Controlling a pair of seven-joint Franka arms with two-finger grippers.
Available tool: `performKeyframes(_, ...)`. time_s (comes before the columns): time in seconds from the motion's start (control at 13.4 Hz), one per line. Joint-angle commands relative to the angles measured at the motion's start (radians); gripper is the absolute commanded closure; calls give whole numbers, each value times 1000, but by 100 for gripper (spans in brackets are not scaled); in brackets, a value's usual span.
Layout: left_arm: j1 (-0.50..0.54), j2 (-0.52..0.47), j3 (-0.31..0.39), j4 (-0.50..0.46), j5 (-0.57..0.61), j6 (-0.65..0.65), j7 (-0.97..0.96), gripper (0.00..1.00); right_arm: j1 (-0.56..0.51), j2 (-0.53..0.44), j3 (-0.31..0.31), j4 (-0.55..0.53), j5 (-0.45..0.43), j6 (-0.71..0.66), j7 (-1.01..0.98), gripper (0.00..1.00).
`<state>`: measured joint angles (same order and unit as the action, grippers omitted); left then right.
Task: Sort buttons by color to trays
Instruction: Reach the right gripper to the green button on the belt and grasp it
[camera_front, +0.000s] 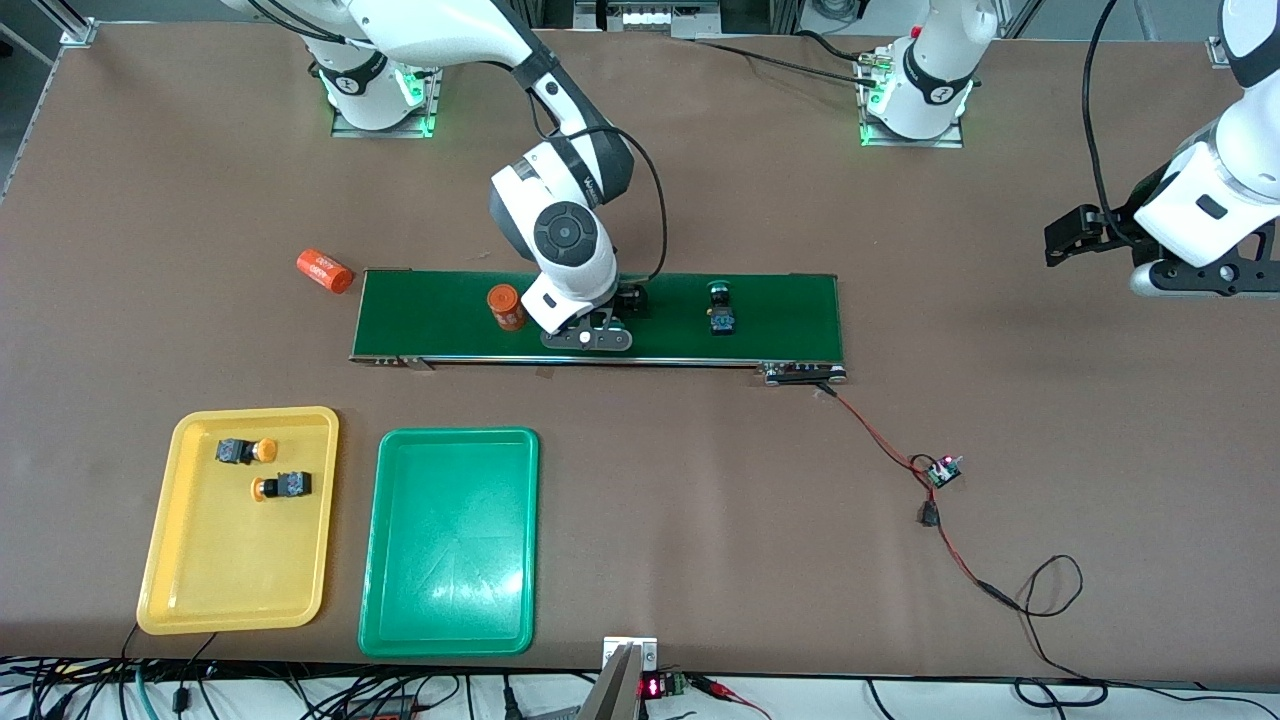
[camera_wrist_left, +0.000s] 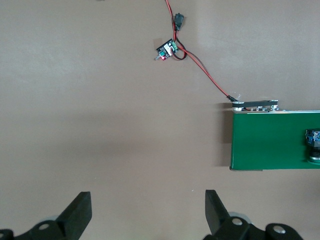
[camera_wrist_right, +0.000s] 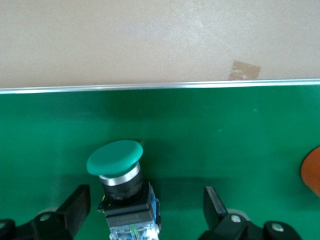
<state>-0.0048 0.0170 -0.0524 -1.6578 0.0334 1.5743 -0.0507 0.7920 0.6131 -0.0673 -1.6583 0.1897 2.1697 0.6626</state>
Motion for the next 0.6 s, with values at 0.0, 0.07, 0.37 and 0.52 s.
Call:
performKeyframes(0.0, 0, -2, -1, 18, 7, -22, 9, 0, 10, -46, -3, -48, 11, 18, 14, 3)
performKeyframes(0.07, 0, -2, -1, 18, 7, -22, 11, 0, 13, -50, -3, -49, 10, 18, 14, 20)
performKeyframes(0.37, 0, -2, -1, 18, 7, -22, 11, 0, 26, -47, -5, -60, 11, 18, 17, 34)
performKeyframes(0.52, 0, -2, -1, 18, 7, -22, 11, 0, 26, -46, -5, -74, 11, 22, 17, 34)
